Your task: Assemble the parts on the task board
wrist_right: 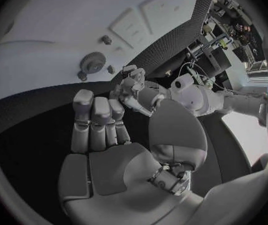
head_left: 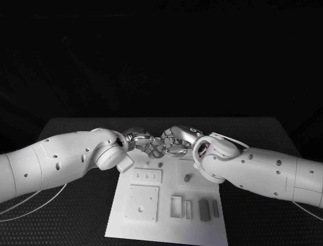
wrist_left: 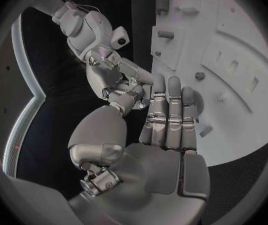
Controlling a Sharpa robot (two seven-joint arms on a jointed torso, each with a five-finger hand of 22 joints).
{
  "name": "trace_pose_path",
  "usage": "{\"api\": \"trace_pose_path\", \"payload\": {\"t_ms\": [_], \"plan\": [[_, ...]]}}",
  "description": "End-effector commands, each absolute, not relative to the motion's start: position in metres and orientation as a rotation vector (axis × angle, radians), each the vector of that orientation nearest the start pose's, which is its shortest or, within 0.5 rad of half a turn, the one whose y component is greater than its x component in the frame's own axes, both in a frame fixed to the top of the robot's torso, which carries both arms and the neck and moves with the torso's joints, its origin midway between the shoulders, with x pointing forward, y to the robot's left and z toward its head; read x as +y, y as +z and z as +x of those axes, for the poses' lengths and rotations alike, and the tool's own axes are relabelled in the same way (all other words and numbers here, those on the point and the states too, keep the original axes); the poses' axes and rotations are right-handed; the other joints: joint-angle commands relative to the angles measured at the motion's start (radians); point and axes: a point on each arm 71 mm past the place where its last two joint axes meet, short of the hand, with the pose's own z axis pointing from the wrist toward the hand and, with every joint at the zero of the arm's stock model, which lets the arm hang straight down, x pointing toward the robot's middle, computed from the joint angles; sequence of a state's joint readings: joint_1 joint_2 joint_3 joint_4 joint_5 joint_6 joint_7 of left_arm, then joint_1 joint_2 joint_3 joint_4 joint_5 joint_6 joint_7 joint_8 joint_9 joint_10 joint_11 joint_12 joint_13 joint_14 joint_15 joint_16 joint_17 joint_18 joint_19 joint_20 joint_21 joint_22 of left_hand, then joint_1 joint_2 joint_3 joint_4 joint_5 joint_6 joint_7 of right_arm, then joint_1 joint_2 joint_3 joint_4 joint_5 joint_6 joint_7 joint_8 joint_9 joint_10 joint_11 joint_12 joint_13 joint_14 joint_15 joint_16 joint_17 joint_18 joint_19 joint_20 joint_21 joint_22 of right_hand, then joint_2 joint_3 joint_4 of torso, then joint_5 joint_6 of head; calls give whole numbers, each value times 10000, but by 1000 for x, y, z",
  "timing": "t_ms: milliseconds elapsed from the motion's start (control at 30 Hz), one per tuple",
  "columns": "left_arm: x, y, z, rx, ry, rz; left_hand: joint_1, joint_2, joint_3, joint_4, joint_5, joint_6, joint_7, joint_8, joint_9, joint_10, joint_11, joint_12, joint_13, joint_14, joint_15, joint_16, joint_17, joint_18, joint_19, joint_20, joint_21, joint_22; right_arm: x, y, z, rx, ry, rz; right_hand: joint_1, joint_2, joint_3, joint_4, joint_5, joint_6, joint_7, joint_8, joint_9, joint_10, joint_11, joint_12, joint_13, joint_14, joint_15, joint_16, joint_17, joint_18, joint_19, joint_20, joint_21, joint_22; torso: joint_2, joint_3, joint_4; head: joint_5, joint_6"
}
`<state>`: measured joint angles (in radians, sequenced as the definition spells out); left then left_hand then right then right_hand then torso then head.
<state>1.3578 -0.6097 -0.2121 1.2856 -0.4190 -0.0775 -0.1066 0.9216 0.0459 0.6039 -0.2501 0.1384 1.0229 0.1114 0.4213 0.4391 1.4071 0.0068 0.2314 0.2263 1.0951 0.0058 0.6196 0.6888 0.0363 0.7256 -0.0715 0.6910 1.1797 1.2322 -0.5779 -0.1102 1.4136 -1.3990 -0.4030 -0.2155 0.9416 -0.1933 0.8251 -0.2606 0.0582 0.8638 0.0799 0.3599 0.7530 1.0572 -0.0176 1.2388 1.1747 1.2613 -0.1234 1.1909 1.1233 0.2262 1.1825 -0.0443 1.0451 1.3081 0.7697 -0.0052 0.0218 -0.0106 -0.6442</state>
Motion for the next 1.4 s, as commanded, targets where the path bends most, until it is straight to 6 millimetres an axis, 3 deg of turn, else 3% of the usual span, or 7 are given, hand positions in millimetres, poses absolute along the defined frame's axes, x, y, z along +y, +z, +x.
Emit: {"api": "trace_pose_path", "payload": {"t_ms": [33,300,467,700,1033,1300,1400], "plan": [[153,-198,527,20788,-10899,-6587,-134,57,42,-67,122,378,-329,44,62,94,4,58,57,76,8,71,23,-196,75,-175,73,7,-104,-194,496,16655,7573,-853,-124,-423,-394,131,-61,222,401,-441,-229,-1068,293,-104,-37,-198,254,-77,46,356,-144,-49,-106,70,0,4,12,-16,-2],[157,-199,529,20724,-10595,-6422,-290,82,87,-182,287,470,-371,60,195,194,-50,120,195,160,-49,188,66,-236,49,-221,126,-7,-132,-194,501,16456,8241,-22,-7,-814,-1823,304,93,-1210,1130,-1633,-1102,-2246,989,-317,-324,-1380,953,-376,66,340,-1252,298,-770,4,-3,5,21,-13,-1],[162,-199,529,20872,-10172,-5759,-382,151,107,-250,94,495,-382,31,282,275,-96,165,307,252,-105,283,90,-312,-88,-252,182,31,-160,-194,504,16486,8866,1067,-494,-944,-2765,446,1213,-1780,1435,-1960,-1364,-3237,1312,-326,-475,-2385,1274,-558,11,174,-2215,638,-1187,77,-4,8,6,26,-5],[170,-202,528,21306,-9208,-4586,-356,137,69,-311,91,574,-457,-36,426,921,-445,891,953,856,-491,1038,420,-238,403,-576,769,259,-205,-188,521,15922,8865,3376,-575,-821,-3030,821,1842,-1774,1467,-1879,-1398,-3635,1361,-129,-734,-2832,1332,-504,-143,187,-2565,802,-1362,124,-4,16,-12,22,-48],[171,-216,520,23650,-6913,-3299,-256,127,21,-361,640,714,-791,-289,892,501,-872,5558,4702,1647,-1654,4084,1551,44,1922,-1494,2527,858,-245,-160,554,15046,8368,4840,-437,-484,-3341,849,2316,-1699,1448,-1777,-1444,-3759,1333,66,-1057,-2959,1319,-396,-345,259,-2646,912,-1403,157,3,22,-11,12,-175],[167,-216,520,23864,-5649,-2302,-572,278,9,-345,684,869,-875,-317,1205,234,-960,6655,5522,1923,-1937,4883,1535,192,2620,-1798,3075,1139,-247,-154,562,14898,8321,5010,-396,-372,-3475,787,2336,-1676,1442,-1747,-1477,-3794,1328,146,-1184,-2985,1315,-345,-426,290,-2657,957,-1417,161,20,21,5,20,-313],[163,-218,518,24240,-5248,-1838,-622,271,51,-365,1019,914,-903,-323,1288,183,-989,6808,5618,1983,-1983,5076,1535,227,2735,-1861,3200,1212,-246,-149,568,14768,8296,5041,-405,-308,-3545,781,2191,-1671,1440,-1736,-1503,-3820,1327,193,-1264,-3004,1314,-317,-478,311,-2667,985,-1433,159,21,13,4,11,-396]]}}
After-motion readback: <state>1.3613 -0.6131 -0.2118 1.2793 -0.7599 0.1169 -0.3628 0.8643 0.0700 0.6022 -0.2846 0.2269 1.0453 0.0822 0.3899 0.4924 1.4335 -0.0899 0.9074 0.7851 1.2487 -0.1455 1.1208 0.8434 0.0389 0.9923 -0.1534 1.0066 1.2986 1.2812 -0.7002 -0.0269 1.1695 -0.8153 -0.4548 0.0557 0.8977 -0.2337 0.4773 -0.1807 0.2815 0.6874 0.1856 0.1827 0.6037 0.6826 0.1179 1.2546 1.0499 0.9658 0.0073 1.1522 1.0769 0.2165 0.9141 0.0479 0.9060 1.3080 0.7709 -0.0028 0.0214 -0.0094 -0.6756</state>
